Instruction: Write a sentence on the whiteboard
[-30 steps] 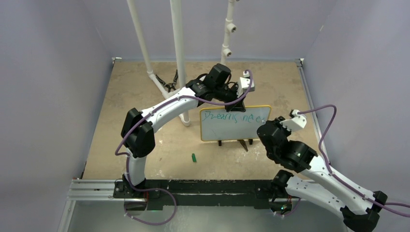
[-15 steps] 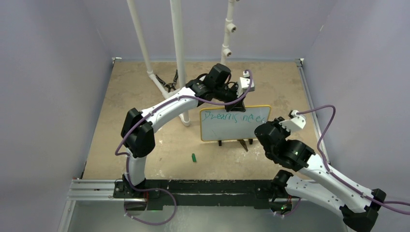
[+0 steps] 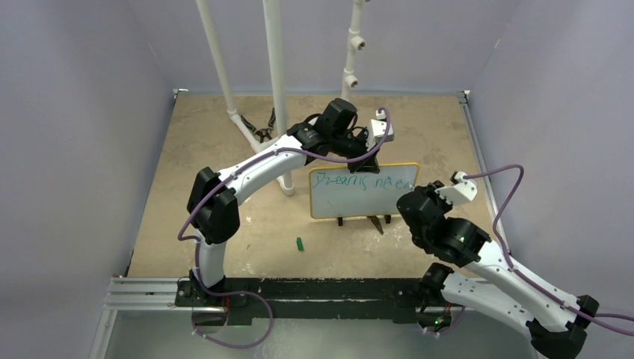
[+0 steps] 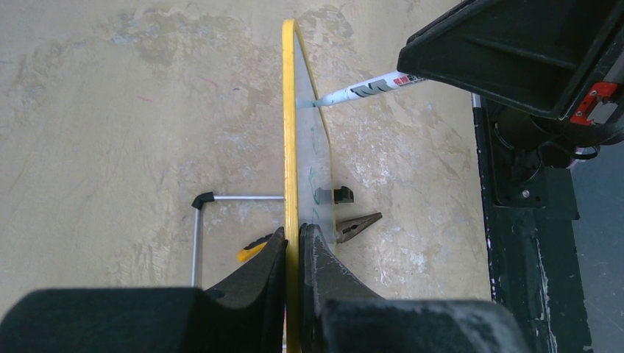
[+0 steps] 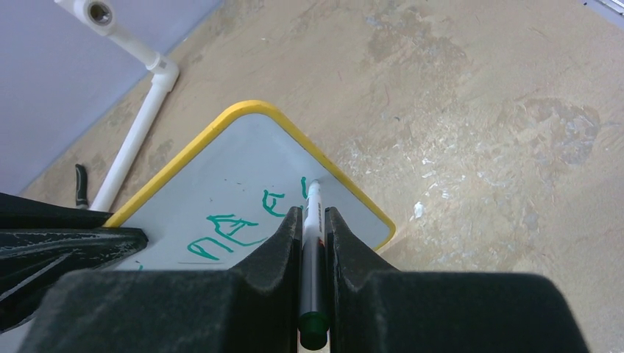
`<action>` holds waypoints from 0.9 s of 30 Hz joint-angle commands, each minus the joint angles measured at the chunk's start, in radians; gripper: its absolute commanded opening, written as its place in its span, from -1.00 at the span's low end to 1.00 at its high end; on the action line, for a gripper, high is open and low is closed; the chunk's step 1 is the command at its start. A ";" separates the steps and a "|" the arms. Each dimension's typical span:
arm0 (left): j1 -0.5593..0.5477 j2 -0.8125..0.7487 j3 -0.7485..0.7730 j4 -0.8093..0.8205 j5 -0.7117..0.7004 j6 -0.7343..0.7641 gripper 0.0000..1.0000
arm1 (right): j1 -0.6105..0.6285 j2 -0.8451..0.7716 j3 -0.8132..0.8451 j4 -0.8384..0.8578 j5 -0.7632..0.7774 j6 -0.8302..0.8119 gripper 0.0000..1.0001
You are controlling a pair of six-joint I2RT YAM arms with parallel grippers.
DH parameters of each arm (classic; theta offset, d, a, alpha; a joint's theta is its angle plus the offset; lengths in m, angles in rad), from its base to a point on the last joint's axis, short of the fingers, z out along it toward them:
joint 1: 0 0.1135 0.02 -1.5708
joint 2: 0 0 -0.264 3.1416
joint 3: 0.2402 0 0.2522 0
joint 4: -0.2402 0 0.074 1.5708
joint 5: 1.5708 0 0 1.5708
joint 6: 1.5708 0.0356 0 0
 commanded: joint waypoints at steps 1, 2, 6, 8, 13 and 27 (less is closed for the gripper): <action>0.006 -0.017 -0.020 -0.033 -0.001 0.034 -1.00 | -0.001 -0.033 0.003 0.074 0.065 -0.038 -1.00; 0.005 -0.017 -0.020 -0.033 -0.001 0.033 -1.00 | 0.000 -0.044 0.003 0.089 0.067 -0.054 -1.00; 0.005 -0.017 -0.020 -0.033 0.001 0.033 -1.00 | -0.001 -0.060 0.012 0.121 0.079 -0.090 -1.00; 0.005 -0.016 -0.020 -0.033 0.001 0.033 -1.00 | -0.001 -0.059 0.020 0.127 0.087 -0.100 -1.00; 0.006 -0.016 -0.019 -0.033 0.000 0.033 -1.00 | -0.001 -0.048 0.028 0.130 0.095 -0.108 -1.00; 0.006 -0.017 -0.019 -0.033 0.002 0.032 -1.00 | -0.001 -0.005 0.007 0.106 0.038 -0.071 -1.00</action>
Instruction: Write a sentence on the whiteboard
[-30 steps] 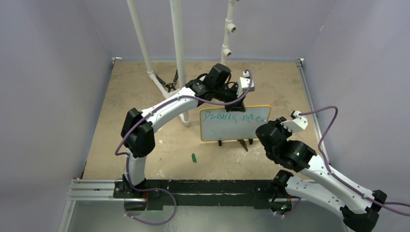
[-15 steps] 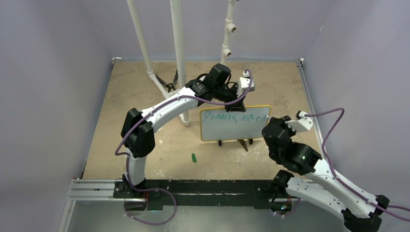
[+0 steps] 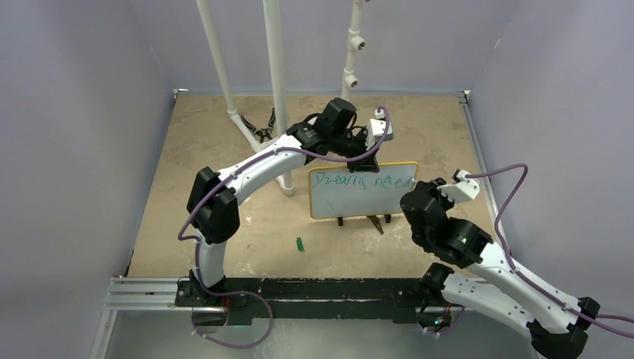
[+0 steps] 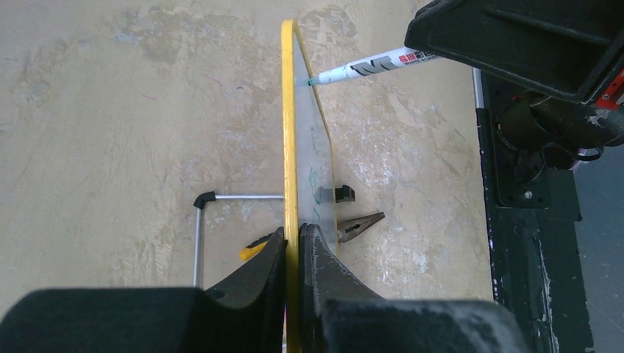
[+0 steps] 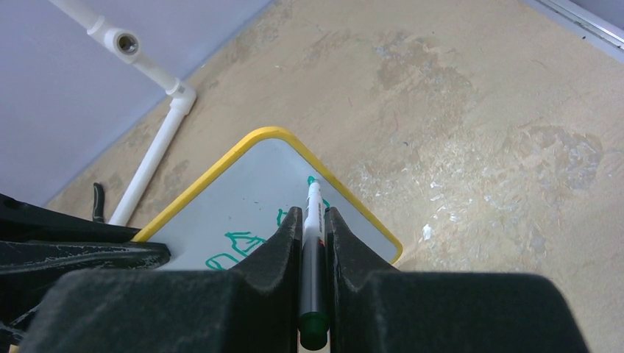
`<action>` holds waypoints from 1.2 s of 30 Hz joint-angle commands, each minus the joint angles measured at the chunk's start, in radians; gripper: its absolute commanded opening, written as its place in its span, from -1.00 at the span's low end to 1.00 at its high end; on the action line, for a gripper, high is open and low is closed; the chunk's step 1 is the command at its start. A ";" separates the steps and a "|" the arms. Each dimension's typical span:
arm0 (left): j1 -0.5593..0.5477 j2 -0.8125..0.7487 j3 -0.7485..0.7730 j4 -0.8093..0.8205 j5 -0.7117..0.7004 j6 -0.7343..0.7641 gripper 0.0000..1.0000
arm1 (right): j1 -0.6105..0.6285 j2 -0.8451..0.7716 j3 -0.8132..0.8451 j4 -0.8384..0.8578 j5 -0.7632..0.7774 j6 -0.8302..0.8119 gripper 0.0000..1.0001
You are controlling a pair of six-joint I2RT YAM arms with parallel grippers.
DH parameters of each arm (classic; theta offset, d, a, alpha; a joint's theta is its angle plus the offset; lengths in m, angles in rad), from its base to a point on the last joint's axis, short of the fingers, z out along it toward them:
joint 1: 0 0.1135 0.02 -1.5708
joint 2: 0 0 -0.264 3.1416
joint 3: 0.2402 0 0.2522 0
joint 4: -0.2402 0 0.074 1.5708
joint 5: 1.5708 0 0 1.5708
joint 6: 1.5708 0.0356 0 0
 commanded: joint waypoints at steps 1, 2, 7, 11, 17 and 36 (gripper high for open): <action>0.001 -0.017 -0.019 -0.033 0.003 0.033 -1.00 | -0.001 0.017 0.005 -0.001 -0.013 0.033 -1.00; 0.002 -0.018 -0.019 -0.032 0.003 0.033 -1.00 | -0.001 0.019 0.004 -0.004 -0.018 0.039 -1.00; 0.002 -0.018 -0.020 -0.033 0.004 0.032 -1.00 | -0.001 0.032 -0.001 -0.014 -0.027 0.054 -1.00; 0.001 -0.020 -0.020 -0.033 0.004 0.032 -1.00 | -0.001 0.044 0.000 -0.031 -0.028 0.072 -1.00; 0.002 -0.020 -0.019 -0.032 0.004 0.032 -1.00 | -0.001 0.069 0.000 -0.095 -0.013 0.141 -1.00; 0.003 -0.020 -0.019 -0.029 0.009 0.030 -1.00 | -0.001 0.077 -0.027 -0.080 0.031 0.164 -1.00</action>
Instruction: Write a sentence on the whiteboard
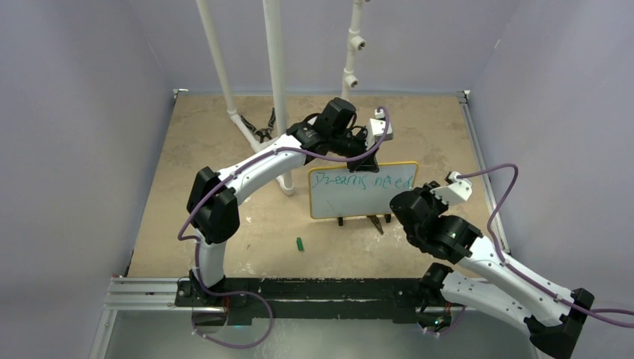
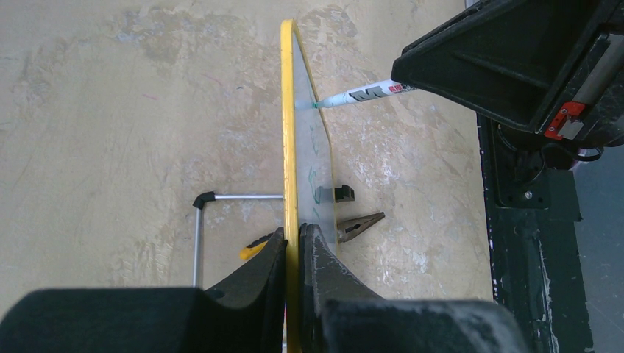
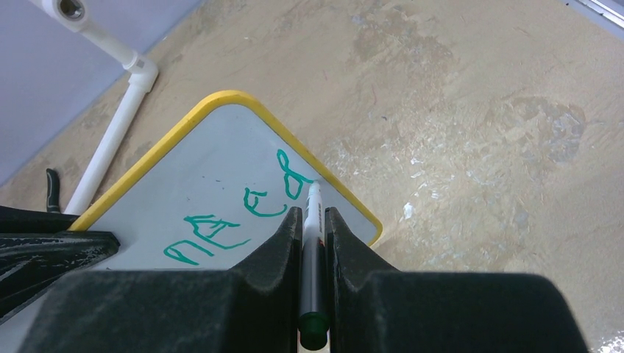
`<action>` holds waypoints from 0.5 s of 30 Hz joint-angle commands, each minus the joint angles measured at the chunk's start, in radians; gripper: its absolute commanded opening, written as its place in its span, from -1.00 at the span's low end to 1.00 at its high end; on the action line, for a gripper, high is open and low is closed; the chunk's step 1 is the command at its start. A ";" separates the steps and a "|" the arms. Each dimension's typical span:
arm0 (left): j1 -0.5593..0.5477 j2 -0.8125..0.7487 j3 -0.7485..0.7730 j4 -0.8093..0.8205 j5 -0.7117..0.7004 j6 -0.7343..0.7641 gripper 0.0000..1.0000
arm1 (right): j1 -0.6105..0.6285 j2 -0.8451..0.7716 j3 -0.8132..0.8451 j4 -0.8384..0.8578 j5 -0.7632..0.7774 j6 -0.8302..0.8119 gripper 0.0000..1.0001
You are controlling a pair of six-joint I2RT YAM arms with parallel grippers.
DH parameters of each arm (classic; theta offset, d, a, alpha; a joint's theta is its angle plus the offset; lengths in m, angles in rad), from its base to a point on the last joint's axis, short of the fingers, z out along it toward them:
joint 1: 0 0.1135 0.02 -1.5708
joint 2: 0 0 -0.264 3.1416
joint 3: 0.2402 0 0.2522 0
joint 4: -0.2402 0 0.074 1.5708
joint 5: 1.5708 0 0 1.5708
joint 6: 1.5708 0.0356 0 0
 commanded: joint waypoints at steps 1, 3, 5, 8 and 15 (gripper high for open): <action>0.001 -0.021 -0.018 -0.031 0.009 0.031 -1.00 | -0.001 0.008 -0.012 0.019 0.053 0.042 -1.00; 0.002 -0.022 -0.018 -0.031 0.009 0.031 -1.00 | -0.001 0.010 -0.014 0.020 0.062 0.045 -1.00; 0.001 -0.021 -0.018 -0.030 0.010 0.032 -1.00 | -0.001 0.013 -0.014 0.017 0.068 0.049 -1.00; 0.000 -0.022 -0.019 -0.030 0.010 0.031 -1.00 | -0.002 0.021 -0.014 -0.003 0.077 0.075 -1.00; 0.001 -0.023 -0.019 -0.028 0.011 0.026 -1.00 | -0.003 0.035 -0.004 -0.047 0.086 0.126 -1.00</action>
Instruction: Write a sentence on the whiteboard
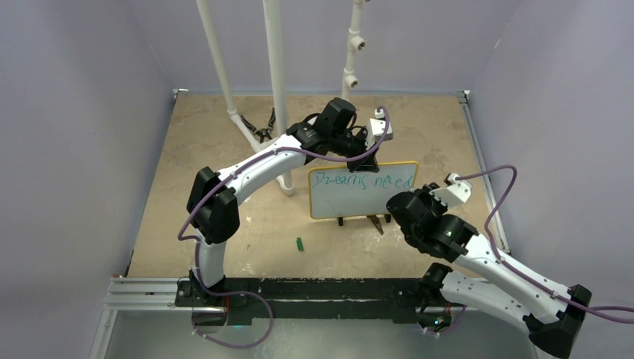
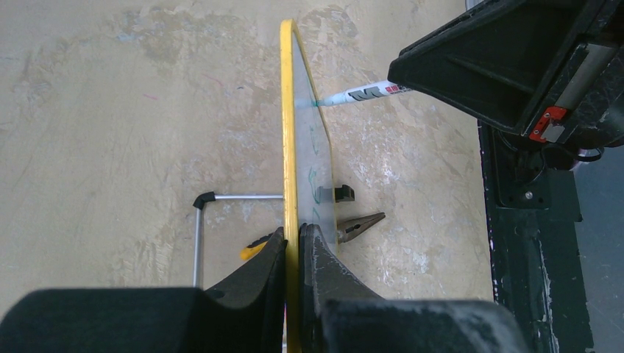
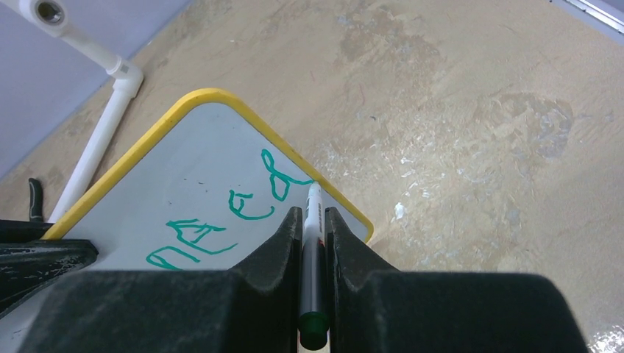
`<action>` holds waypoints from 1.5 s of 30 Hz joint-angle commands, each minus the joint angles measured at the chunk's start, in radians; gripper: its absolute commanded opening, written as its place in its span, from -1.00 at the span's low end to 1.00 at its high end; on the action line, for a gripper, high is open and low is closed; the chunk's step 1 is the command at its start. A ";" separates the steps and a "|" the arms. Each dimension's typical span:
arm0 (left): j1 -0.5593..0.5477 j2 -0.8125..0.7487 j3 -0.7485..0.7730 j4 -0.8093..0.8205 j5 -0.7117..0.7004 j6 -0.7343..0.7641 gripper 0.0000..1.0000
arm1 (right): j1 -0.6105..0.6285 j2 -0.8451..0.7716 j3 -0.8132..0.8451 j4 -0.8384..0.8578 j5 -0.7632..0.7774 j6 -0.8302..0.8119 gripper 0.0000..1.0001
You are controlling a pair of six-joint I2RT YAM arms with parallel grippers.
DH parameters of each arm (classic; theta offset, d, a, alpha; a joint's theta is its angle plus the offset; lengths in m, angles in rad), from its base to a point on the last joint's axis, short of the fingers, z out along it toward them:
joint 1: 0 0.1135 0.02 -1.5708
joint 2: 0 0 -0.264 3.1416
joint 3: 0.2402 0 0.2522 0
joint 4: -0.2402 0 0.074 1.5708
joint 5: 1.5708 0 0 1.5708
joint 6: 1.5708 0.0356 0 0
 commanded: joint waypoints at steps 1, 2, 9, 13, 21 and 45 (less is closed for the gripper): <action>0.001 -0.022 -0.020 -0.025 0.009 0.023 -1.00 | -0.002 0.007 0.009 -0.027 0.061 0.079 -1.00; 0.001 -0.023 -0.020 -0.021 0.008 0.018 -1.00 | -0.002 0.006 0.013 -0.040 0.061 0.090 -1.00; 0.002 -0.010 -0.025 0.007 -0.001 -0.015 -1.00 | -0.002 -0.091 0.035 -0.029 0.044 0.035 -1.00; -0.001 -0.006 -0.031 0.030 0.005 -0.036 -1.00 | -0.001 -0.190 0.035 0.057 0.000 -0.083 -1.00; 0.000 -0.018 -0.036 0.049 -0.014 -0.056 -0.94 | -0.001 -0.371 0.098 0.129 -0.157 -0.281 -1.00; 0.042 -0.324 -0.188 0.142 -0.376 -0.229 0.44 | -0.001 -0.524 0.045 0.400 -0.464 -0.616 -1.00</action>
